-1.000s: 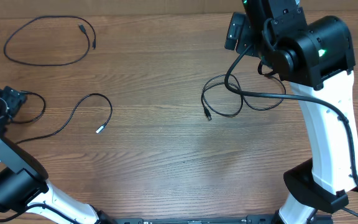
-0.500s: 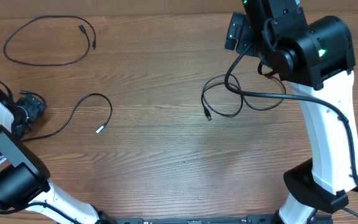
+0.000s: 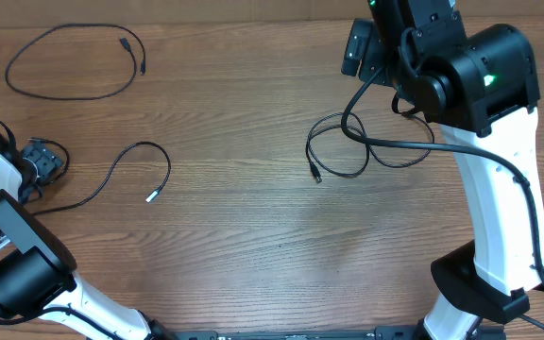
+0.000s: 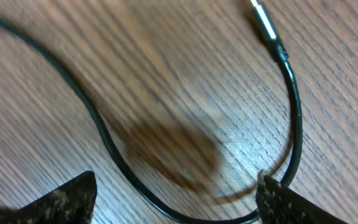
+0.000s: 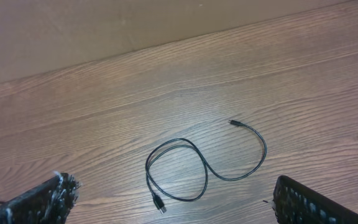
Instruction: Untangle cables
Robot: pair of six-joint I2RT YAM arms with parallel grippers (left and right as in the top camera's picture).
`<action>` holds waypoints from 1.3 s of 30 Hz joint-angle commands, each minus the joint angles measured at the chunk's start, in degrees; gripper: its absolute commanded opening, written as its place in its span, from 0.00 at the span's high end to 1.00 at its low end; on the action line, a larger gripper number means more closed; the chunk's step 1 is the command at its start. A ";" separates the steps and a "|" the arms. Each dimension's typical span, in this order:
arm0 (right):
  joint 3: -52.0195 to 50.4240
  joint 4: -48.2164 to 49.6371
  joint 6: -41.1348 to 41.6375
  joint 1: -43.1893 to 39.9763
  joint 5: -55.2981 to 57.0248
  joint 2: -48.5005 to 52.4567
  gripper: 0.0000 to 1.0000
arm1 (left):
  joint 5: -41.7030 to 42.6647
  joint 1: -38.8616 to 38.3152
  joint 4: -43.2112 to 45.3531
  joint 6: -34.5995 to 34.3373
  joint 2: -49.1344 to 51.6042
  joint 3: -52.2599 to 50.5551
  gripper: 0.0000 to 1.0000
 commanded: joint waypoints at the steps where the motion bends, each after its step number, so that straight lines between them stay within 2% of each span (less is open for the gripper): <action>1: -0.09 0.13 -0.24 -0.04 0.61 -0.48 0.00 | -0.87 -0.04 0.42 12.81 0.31 -0.11 0.20; 3: -0.09 0.13 -0.24 -0.04 0.61 -0.48 0.00 | 1.01 -0.13 0.35 17.49 0.31 -0.11 0.19; 5: -0.09 0.11 -0.24 -0.04 0.61 -0.48 0.00 | 6.88 -0.31 -0.02 22.14 0.31 -0.11 0.14; 8: -0.09 0.11 -0.24 -0.04 0.61 -0.48 0.00 | 14.69 -0.39 -0.22 26.34 0.31 -0.15 0.08; 11: -0.09 0.13 -0.24 -0.04 0.61 -0.48 0.00 | 16.44 -0.42 -0.07 27.96 0.31 -0.15 0.07; 18: -0.09 0.11 -0.24 -0.04 0.61 -0.48 0.00 | 16.70 -0.44 -0.92 32.94 0.31 -0.31 0.15; 25: -0.09 0.11 -0.24 -0.04 0.61 -0.48 0.00 | 17.49 -0.44 1.05 36.28 0.33 -3.45 0.17; 27: -0.09 0.13 -0.24 -0.04 0.61 -0.48 0.00 | 17.49 -0.44 1.46 36.28 0.33 -4.02 0.29; 31: -0.09 0.13 -0.24 -0.04 0.59 -0.48 0.00 | 17.49 -0.44 1.31 36.28 0.33 -4.59 0.33; 33: -0.09 0.13 -0.24 -0.04 0.59 -0.48 0.00 | 17.49 -0.42 1.31 36.28 0.33 -5.14 0.38; 37: -0.09 0.11 -0.24 -0.04 0.61 -0.48 0.00 | 17.49 -0.31 2.43 36.26 0.33 -7.17 0.37; 39: -0.09 0.11 -0.24 -0.04 0.61 -0.48 0.00 | 17.46 -0.28 2.58 36.26 0.33 -7.82 0.41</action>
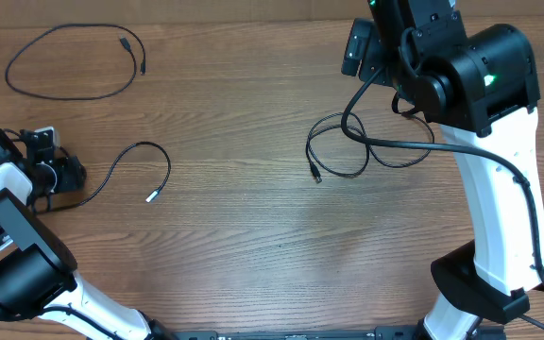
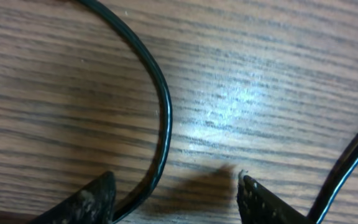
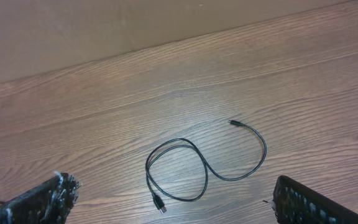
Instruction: Untangle cables
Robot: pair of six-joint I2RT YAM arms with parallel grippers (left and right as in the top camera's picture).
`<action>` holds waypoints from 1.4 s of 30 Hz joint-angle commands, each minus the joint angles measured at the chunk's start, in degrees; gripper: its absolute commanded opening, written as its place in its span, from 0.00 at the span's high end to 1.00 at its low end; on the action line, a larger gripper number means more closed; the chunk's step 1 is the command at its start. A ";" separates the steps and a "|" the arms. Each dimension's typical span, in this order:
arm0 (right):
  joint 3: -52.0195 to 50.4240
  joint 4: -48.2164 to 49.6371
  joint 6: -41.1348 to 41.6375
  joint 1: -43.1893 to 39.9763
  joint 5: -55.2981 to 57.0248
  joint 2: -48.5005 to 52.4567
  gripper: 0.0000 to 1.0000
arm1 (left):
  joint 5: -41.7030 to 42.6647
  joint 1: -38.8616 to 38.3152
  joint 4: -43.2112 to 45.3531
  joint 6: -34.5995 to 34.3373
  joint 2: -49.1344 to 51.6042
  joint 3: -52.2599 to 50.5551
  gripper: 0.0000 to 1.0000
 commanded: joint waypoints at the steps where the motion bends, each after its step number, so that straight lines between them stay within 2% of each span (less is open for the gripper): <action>1: -0.09 0.09 -0.26 -0.07 0.61 -0.48 0.00 | 1.07 -0.09 0.37 1.07 0.33 -1.64 0.49; 3: -0.09 0.09 -0.26 -0.07 0.61 -0.48 0.00 | 1.07 -0.09 0.37 -0.85 0.33 -1.64 0.61; 7: -0.09 0.11 -0.26 -0.07 0.61 -0.48 0.00 | 1.07 -0.07 0.37 -4.26 0.33 -1.64 0.74; 10: -0.09 0.11 -0.26 -0.07 0.61 -0.48 0.00 | 1.09 -0.09 0.37 -5.66 0.31 -1.62 0.96; 12: -0.09 0.11 -0.26 -0.07 0.61 -0.48 0.00 | 1.11 -0.09 0.26 -6.32 0.28 -1.57 0.96; 21: -0.09 0.11 -0.26 -0.07 0.61 -0.48 0.00 | 1.20 -0.07 -0.31 -24.70 -1.88 -0.63 0.96; 26: -0.09 0.09 -0.26 -0.07 0.61 -0.48 0.00 | 7.17 -0.04 0.44 -32.98 -4.24 -0.48 0.96; 28: -0.09 0.11 -0.26 -0.07 0.61 -0.48 0.00 | 8.61 -0.04 0.39 -38.36 -5.07 -0.09 0.96; 32: -0.09 0.11 -0.26 -0.07 0.59 -0.48 0.00 | 8.59 -0.04 -0.33 -55.28 -5.99 0.17 0.96; 34: -0.09 0.11 -0.26 -0.07 0.61 -0.48 0.00 | 8.50 -0.07 -1.49 -60.50 -5.99 0.17 0.96; 39: -0.09 0.09 -0.26 -0.07 0.61 -0.48 0.00 | 6.51 -0.07 -5.03 -60.87 -5.99 0.17 0.96; 41: -0.09 0.11 -0.26 -0.07 0.61 -0.48 0.00 | 2.10 -0.02 -7.54 -60.87 -5.99 0.17 0.96; 42: -0.09 0.11 -0.26 -0.07 0.61 -0.48 0.00 | 0.35 0.02 -8.50 -60.87 -5.99 0.17 0.92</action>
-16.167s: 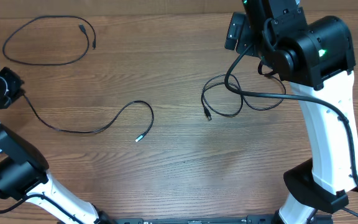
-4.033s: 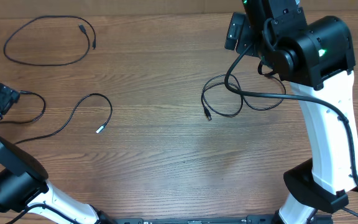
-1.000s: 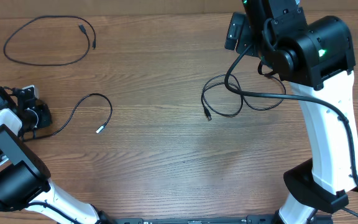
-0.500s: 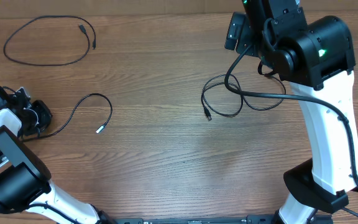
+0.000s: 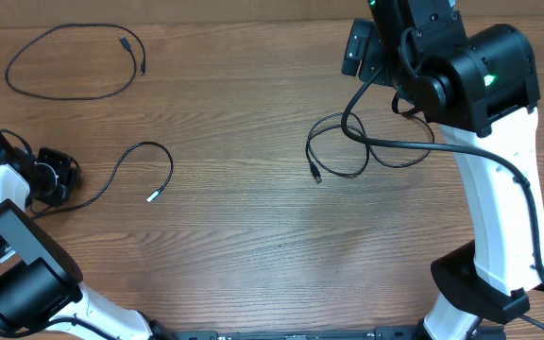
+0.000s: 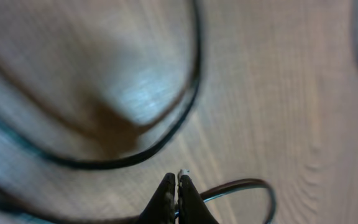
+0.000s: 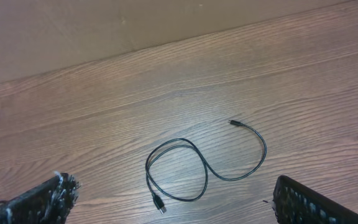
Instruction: Untangle cables
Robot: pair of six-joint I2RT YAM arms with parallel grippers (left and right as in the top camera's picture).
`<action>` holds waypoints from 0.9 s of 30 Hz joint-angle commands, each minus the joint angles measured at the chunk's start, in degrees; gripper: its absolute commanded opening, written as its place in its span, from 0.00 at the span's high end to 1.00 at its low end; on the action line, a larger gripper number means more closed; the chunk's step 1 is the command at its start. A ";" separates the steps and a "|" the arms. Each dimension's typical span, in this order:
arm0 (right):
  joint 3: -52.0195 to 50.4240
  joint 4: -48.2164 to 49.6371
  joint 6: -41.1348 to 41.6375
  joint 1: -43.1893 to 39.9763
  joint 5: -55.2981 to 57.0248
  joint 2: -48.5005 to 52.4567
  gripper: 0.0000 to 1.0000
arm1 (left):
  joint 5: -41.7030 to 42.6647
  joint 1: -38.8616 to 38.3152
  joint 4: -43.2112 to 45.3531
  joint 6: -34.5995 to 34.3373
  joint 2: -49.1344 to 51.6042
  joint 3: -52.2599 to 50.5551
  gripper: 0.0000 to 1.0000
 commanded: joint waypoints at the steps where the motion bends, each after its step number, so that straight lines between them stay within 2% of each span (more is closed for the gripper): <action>1: -0.09 0.09 -0.26 -0.04 0.59 -0.48 0.00 | -7.39 0.22 -2.38 -2.91 -1.33 0.79 0.71; 3: -0.09 0.11 -0.26 -0.04 0.61 -0.48 0.00 | -9.73 0.76 -2.93 -2.91 -1.33 0.79 0.42; 4: -0.09 0.09 -0.26 -0.04 0.59 -0.48 0.00 | -10.47 1.31 -2.97 -2.82 -1.33 0.79 0.35; 6: -0.09 0.09 -0.26 -0.04 0.59 -0.48 0.00 | -10.45 2.34 -2.73 -2.01 -1.33 0.79 0.32; 7: -0.09 0.09 -0.26 -0.04 0.61 -0.48 0.00 | -10.43 3.28 -2.58 -1.46 -1.33 0.79 0.27; 9: -0.09 0.11 -0.26 -0.04 0.61 -0.48 0.00 | -10.45 4.11 -2.58 -0.74 -1.33 0.81 0.26; 10: -0.09 0.09 -0.26 -0.04 0.61 -0.48 0.00 | -10.47 4.44 -2.71 0.31 -1.33 0.87 0.18; 12: -0.09 0.09 -0.26 -0.04 0.59 -0.48 0.00 | -10.49 4.90 -3.85 1.75 -1.33 1.55 0.17; 15: -0.09 0.11 -0.26 -0.04 0.59 -0.48 0.00 | -11.43 4.94 -6.16 2.84 -1.33 3.37 0.01; 21: -0.09 0.11 -0.26 -0.04 0.61 -0.48 0.00 | -13.11 5.42 -8.74 -0.46 -1.31 3.80 0.00; 27: -0.09 0.11 -0.26 -0.04 0.61 -0.48 0.00 | -17.68 5.97 -9.09 -0.52 -1.05 3.58 0.01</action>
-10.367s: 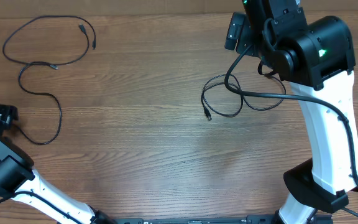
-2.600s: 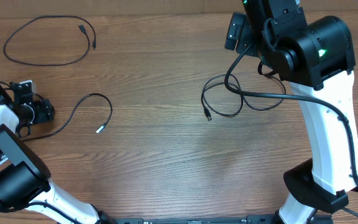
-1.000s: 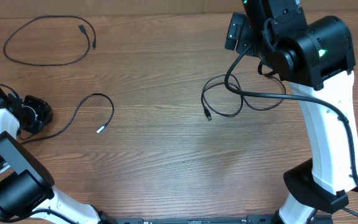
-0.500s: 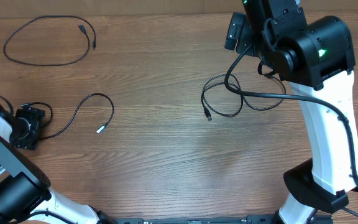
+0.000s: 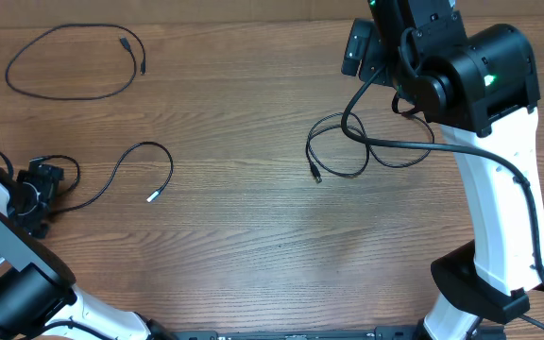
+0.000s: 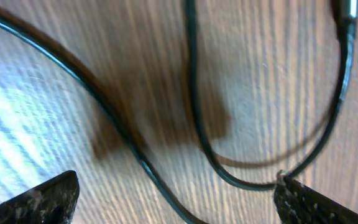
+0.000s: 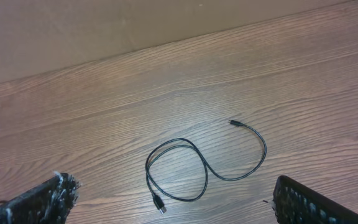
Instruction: Untangle cables
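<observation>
Three black cables lie apart on the wooden table (image 5: pixel 253 255). One with a silver plug (image 5: pixel 154 195) curves from the centre left to my left gripper (image 5: pixel 38 181). In the left wrist view that gripper (image 6: pixel 176 200) is open just above the wood, with two strands of this cable (image 6: pixel 135 157) running between its fingers. A second cable (image 5: pixel 348 156) lies looped under the right arm; the right wrist view shows its loop (image 7: pixel 185 168) well below my open, empty right gripper (image 7: pixel 176 202). A third cable (image 5: pixel 74 61) forms a loop at the far left.
The right arm's own thick black lead (image 5: pixel 414 146) hangs across the looped cable in the overhead view. A wall (image 7: pixel 104 31) borders the table's far edge. The left arm's base (image 5: pixel 17 283) fills the near left corner.
The left gripper was shut low over the silver-plug cable and is now open, a little nearer the table's front left. The cable lies about where it was. The right arm is unchanged.
The left gripper was open over the plug end strands at the left edge, then open close over the cable a bit further right. Then it was shut there, and now it is open again. The cable's curve barely shifted. The right arm stayed still.
</observation>
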Robot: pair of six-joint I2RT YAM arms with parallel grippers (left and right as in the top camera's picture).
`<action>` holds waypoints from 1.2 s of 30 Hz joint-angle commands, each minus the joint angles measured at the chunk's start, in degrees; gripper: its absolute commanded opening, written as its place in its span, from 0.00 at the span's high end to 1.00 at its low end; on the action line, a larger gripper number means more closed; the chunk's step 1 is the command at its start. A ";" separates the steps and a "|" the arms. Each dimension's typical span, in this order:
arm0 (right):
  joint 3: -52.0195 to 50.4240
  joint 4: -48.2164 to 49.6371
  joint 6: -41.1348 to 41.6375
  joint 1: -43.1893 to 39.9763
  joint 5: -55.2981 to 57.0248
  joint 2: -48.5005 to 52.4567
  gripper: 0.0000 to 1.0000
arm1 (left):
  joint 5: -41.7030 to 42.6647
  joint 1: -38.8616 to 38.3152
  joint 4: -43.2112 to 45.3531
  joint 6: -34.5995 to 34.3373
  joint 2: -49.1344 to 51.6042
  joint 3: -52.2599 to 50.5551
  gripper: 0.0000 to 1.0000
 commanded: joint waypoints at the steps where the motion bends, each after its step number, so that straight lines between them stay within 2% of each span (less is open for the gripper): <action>1: -0.09 0.15 -0.22 -0.07 0.59 -0.48 0.00 | -4.96 0.61 -0.17 -0.72 -0.83 0.87 0.00; 18: -0.09 0.13 -0.22 -0.07 0.59 -0.48 0.00 | -3.52 0.50 3.65 -0.52 7.54 0.83 0.00; 19: -0.09 0.13 -0.22 -0.07 0.59 -0.48 0.00 | -3.54 0.50 3.82 -0.07 7.78 0.83 0.04; 20: -0.09 0.13 -0.22 -0.07 0.59 -0.48 0.00 | -3.69 0.52 4.22 1.01 7.98 0.83 0.23; 21: -0.09 0.13 -0.22 -0.07 0.59 -0.48 0.00 | -3.80 0.52 4.57 1.90 7.98 0.83 0.32; 24: -0.09 0.15 -0.22 -0.07 0.59 -0.48 0.00 | -3.74 0.52 5.70 3.37 7.98 0.83 0.48; 28: -0.09 0.13 -0.22 -0.07 0.59 -0.48 0.00 | -3.72 0.46 7.41 5.07 8.00 0.83 0.84; 30: -0.09 0.13 -0.22 -0.07 0.57 -0.48 0.00 | -3.74 0.46 8.55 7.08 8.00 0.83 0.95; 34: -0.09 0.15 -0.22 -0.07 0.59 -0.48 0.00 | -3.74 0.46 11.43 11.96 8.00 0.83 0.96; 36: -0.09 0.13 -0.22 -0.07 0.59 -0.48 0.00 | -3.78 0.46 13.64 17.40 8.00 0.83 0.96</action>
